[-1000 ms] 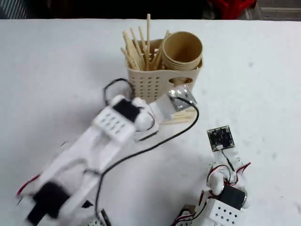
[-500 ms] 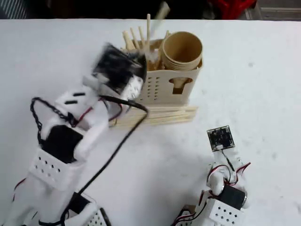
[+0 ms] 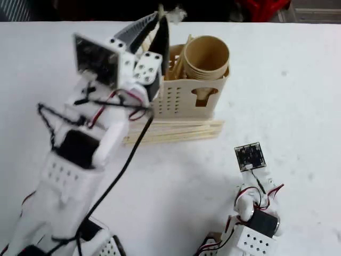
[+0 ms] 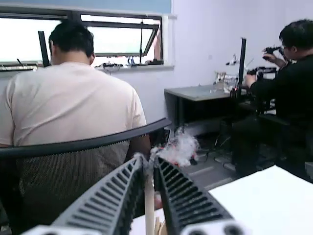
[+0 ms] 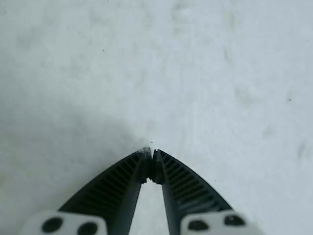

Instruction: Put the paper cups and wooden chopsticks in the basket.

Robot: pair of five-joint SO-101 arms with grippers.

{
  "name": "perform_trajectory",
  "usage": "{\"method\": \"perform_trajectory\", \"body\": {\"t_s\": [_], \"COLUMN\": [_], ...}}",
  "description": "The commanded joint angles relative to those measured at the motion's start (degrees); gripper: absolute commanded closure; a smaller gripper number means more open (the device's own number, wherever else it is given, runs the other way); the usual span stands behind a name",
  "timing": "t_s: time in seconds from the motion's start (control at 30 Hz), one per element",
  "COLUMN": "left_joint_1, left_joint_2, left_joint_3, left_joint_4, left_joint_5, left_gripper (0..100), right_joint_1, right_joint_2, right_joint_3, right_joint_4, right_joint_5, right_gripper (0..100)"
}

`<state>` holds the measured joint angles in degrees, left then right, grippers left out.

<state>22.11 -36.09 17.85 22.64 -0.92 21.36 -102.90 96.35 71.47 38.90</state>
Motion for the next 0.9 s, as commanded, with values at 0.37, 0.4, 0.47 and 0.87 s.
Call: {"method": "perform_trajectory", "body": {"t_s": [0.37,0.4,0.47,0.87], "left_joint_1": [-0.31,-0.22,-0.22,6.02], "left_joint_2": [8.4,8.4,8.4,9.27], "left_joint_3": [-5.45,-5.71,-5.89,16.44], "left_joint_4": [10.81,15.74,25.58,37.71], "left_joint_5": [0.35,-0.35,-5.01,-36.66], "left_gripper": [94,94,94,94], "right_joint_1": [0.22,0.22,0.22,0.22], "right_joint_2": [-0.31,-0.31,-0.31,-0.31], "right_joint_3": [0.44,0.44,0.44,0.44], "right_joint_4": [-0.48,-0.48,-0.48,-0.48], "right_joint_5": [0.35,0.35,0.35,0.35], "right_gripper": [98.1,98.1,98.1,98.1]}}
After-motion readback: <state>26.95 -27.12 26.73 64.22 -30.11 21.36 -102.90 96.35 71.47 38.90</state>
